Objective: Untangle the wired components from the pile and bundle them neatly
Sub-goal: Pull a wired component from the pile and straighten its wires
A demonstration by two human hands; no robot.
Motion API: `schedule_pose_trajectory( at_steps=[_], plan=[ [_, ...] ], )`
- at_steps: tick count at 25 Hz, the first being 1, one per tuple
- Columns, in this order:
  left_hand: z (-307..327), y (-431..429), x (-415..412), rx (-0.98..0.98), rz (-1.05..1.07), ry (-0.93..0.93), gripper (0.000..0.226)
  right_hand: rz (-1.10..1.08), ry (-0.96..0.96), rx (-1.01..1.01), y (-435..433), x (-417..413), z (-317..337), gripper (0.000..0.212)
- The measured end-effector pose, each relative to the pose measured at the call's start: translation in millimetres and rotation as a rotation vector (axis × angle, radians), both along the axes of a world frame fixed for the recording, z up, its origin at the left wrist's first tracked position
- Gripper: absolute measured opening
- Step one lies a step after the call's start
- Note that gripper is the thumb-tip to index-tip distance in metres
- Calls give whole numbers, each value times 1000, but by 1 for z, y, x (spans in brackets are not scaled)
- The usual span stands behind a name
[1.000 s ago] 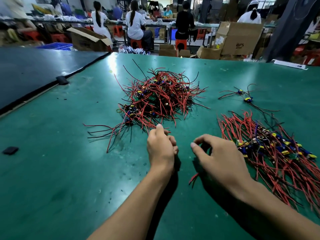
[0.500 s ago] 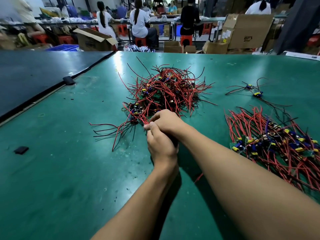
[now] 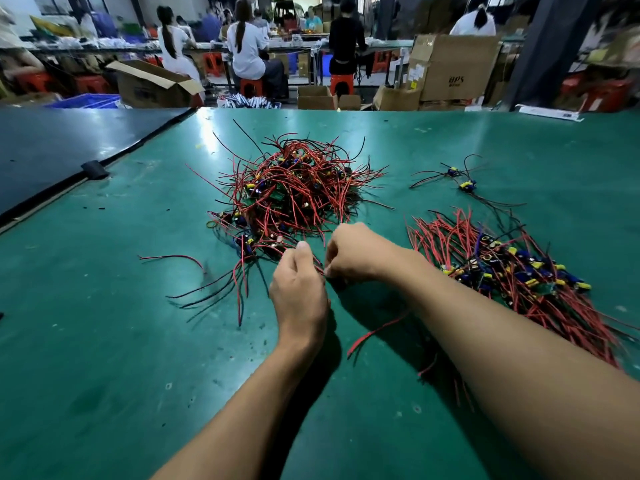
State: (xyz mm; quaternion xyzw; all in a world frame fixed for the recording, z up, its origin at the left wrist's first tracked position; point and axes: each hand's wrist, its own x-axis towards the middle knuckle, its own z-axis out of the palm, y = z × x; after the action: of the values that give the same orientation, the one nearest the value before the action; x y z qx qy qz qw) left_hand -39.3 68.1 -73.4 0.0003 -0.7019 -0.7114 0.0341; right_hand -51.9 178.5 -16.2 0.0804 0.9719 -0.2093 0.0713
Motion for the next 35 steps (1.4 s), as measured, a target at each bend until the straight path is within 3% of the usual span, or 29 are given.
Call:
schedule_pose_trajectory(
  at_steps=[3,6,10,13,17,20,26,29,31,33,35],
  plan=[
    [7,-1,11,-193,94,231,35,-77,21,77,23,22,-5,15],
    [13,-9,6,-477,209,400,14,-130,48,80,35,45,-11,12],
    [14,-35,-23,-897,215,98,62,-151,77,80,36,64,-15,12],
    [12,-41,-28,-1095,85,13,70,-151,65,112,38,73,-14,10],
    [11,-23,-11,-1093,-34,204,62,-142,100,215,42,81,-17,6],
    [6,-15,-2,-1081,-128,313,56,-19,198,305,48,90,-26,11],
    [1,-15,-2,-1053,-105,357,51,185,310,332,55,116,-31,26],
    [4,-12,2,-1025,11,533,40,104,261,244,47,117,-21,37],
    [5,-9,0,-958,-27,641,34,0,185,307,37,110,-15,44],
    [3,-8,-3,-946,-148,576,36,-84,94,371,23,101,-13,44],
    [-1,-9,-8,-968,-191,451,39,-193,69,289,11,94,-16,42]
  ],
)
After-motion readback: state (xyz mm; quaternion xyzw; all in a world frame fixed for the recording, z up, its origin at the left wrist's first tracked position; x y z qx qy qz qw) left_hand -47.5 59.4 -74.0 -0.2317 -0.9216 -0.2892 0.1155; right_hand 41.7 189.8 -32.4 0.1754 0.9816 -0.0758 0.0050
